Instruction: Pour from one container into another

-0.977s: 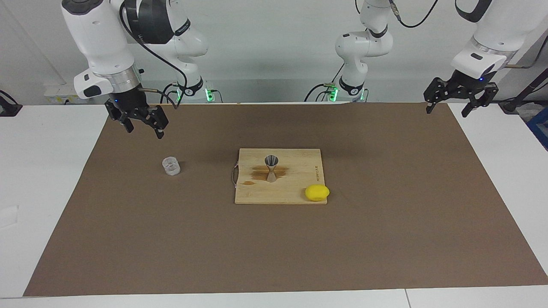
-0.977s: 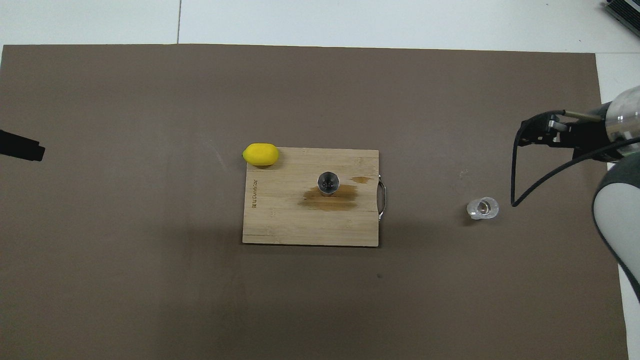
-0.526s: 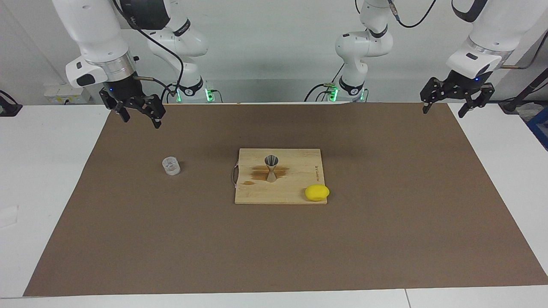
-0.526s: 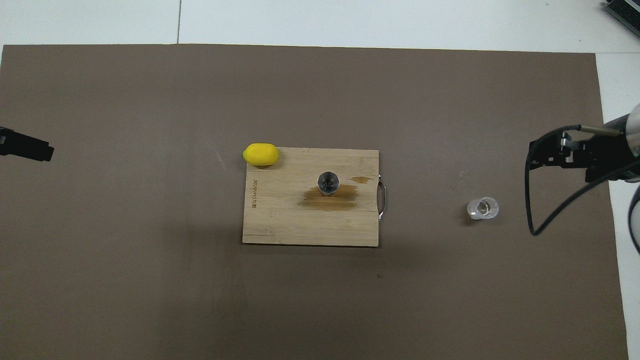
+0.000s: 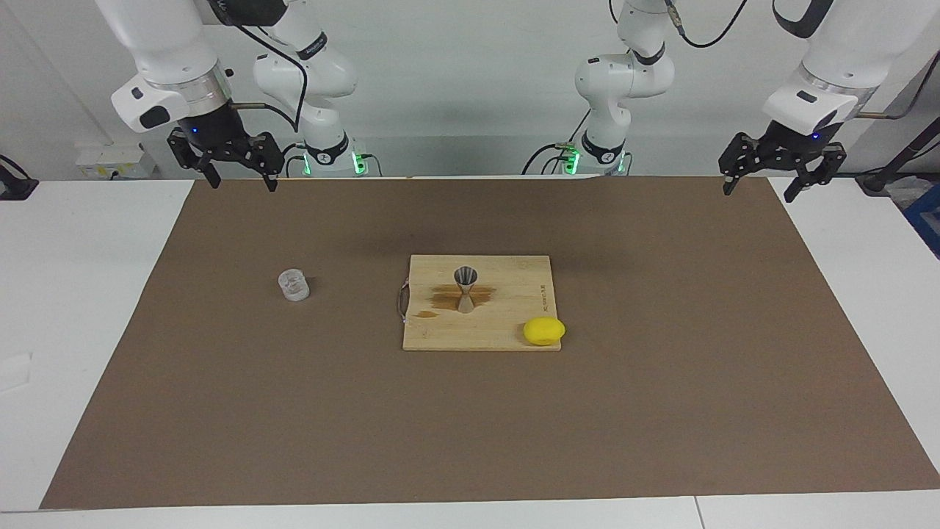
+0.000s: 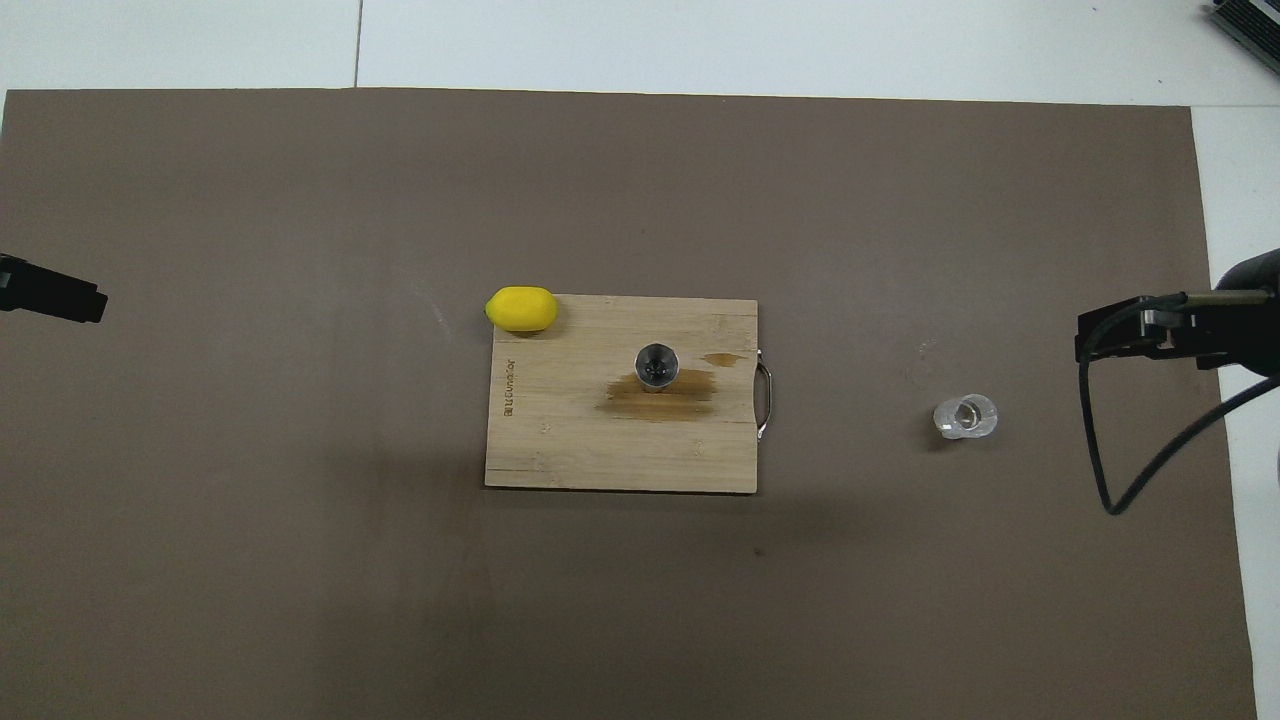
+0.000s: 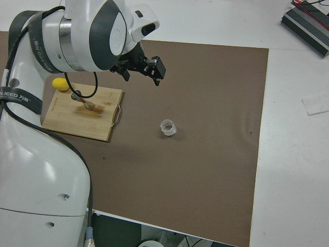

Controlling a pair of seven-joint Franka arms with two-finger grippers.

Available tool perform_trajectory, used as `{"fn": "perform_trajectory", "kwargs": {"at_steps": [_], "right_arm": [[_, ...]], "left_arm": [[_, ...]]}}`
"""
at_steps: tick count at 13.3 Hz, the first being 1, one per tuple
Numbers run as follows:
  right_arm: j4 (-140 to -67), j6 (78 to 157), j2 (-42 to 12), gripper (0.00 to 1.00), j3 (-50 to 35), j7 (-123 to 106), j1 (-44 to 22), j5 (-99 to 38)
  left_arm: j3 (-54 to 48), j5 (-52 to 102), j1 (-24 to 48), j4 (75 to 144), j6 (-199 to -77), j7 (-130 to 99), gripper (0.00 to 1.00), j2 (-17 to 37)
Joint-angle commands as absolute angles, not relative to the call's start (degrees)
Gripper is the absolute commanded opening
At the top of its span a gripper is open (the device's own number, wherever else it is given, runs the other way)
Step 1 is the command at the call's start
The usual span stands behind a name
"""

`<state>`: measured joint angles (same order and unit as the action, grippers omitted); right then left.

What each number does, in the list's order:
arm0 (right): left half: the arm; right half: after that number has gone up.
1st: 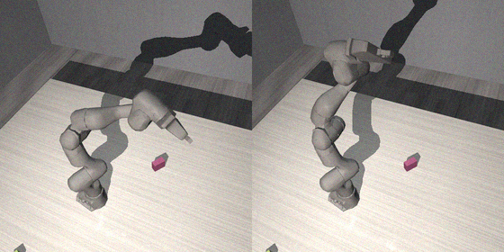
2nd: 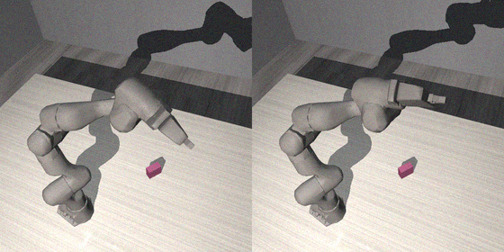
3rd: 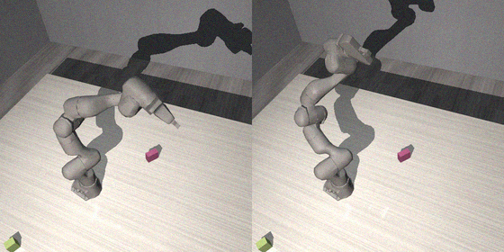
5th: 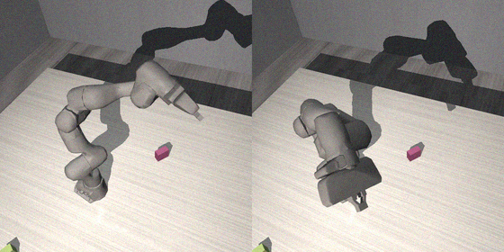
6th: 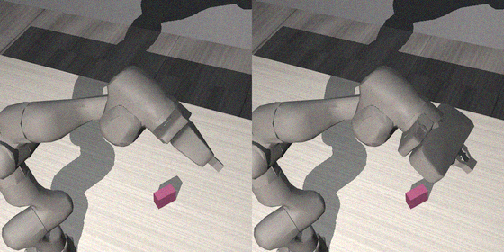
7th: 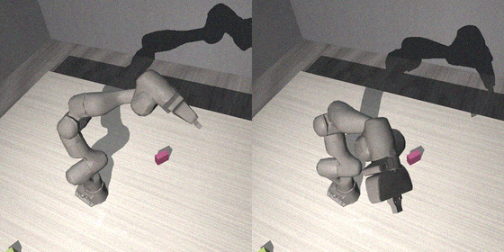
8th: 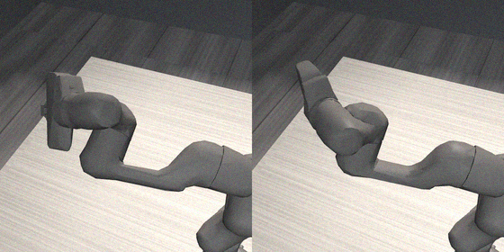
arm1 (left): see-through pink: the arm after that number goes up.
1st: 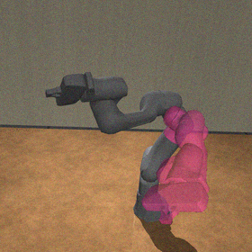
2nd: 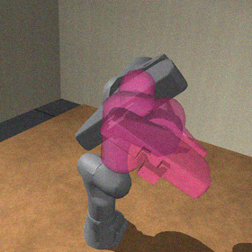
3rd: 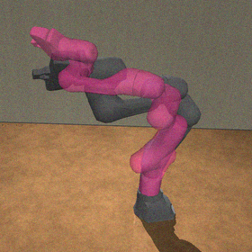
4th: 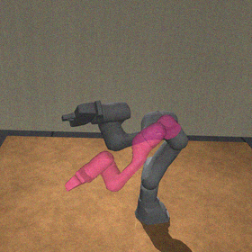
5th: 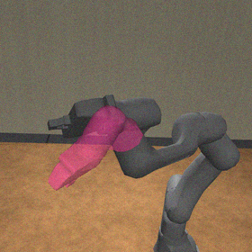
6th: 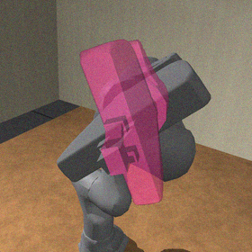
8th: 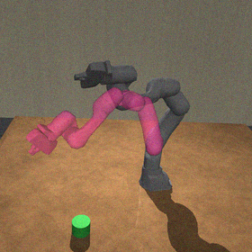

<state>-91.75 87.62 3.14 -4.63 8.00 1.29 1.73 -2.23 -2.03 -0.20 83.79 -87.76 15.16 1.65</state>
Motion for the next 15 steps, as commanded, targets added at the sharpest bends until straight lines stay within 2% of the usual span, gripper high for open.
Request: {"fn": "perform_trajectory", "kwargs": {"at_steps": [1, 7, 15], "right_arm": [[-90.9, 87.5, 2.4, 0.99, -5.2, 6.5, 1.8, 2.1], [-94.7, 90.3, 3.8, 0.99, -5.1, 6.9, 2.4, -0.8], [-95.7, 91.2, 3.8, 0.98, -5.0, 7.0, 2.5, -0.7]], "left_arm": [[-1.8, -1.7, 0.3, 84.5, -87.8, 15.0, 1.0, 0.8], [-1.8, -1.7, 0.5, 84.6, -88.6, 14.9, 1.0, 0.8], [-1.8, -1.6, 1.0, 84.6, -88.7, 14.4, 1.0, 0.8]]}}
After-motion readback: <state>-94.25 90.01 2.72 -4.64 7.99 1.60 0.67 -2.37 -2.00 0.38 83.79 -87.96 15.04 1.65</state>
